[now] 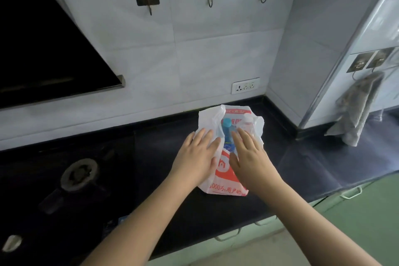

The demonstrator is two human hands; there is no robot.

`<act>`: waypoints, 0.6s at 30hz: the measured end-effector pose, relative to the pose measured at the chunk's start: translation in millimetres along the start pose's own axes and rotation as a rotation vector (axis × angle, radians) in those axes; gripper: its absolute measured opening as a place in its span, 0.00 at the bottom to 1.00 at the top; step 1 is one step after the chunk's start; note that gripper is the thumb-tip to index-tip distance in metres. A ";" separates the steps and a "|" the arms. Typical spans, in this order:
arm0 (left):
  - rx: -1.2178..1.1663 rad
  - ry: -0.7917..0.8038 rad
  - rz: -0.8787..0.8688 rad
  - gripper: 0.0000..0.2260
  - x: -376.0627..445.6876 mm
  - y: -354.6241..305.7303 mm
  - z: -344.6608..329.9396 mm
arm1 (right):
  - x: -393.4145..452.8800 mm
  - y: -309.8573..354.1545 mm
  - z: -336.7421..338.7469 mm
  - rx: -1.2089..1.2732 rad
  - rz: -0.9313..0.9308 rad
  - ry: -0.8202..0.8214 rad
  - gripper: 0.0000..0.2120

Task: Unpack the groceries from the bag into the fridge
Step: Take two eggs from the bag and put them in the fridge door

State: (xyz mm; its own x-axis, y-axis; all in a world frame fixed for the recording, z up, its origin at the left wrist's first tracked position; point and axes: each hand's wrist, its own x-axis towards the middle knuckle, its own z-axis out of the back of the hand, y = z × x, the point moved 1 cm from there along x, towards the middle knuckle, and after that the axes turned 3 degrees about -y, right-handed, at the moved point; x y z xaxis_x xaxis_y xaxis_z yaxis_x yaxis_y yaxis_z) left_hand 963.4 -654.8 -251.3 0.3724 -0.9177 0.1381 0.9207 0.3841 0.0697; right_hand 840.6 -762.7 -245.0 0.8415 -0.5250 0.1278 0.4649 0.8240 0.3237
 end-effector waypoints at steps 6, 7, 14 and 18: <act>-0.017 0.045 -0.134 0.25 20.5 10.2 -25.7 | 14.8 3.9 -13.5 0.081 -0.111 0.004 0.29; -0.015 0.054 -0.171 0.25 23.8 10.1 -29.7 | 17.2 2.0 -16.6 0.074 -0.115 0.007 0.29; 0.001 0.059 -0.315 0.22 47.9 2.9 -49.3 | 34.3 -17.6 -36.2 -0.012 -0.114 0.056 0.28; 0.128 0.093 -0.327 0.23 62.0 0.8 -59.9 | 37.5 -28.3 -37.1 -0.038 -0.109 0.024 0.30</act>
State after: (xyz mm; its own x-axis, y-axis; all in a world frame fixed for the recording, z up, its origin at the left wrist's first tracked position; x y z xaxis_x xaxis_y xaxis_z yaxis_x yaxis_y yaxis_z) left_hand 994.2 -717.5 -301.8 0.0753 -0.9972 -0.0016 0.9730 0.0731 0.2190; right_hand 869.2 -797.7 -284.2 0.7914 -0.6072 0.0714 0.5638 0.7700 0.2987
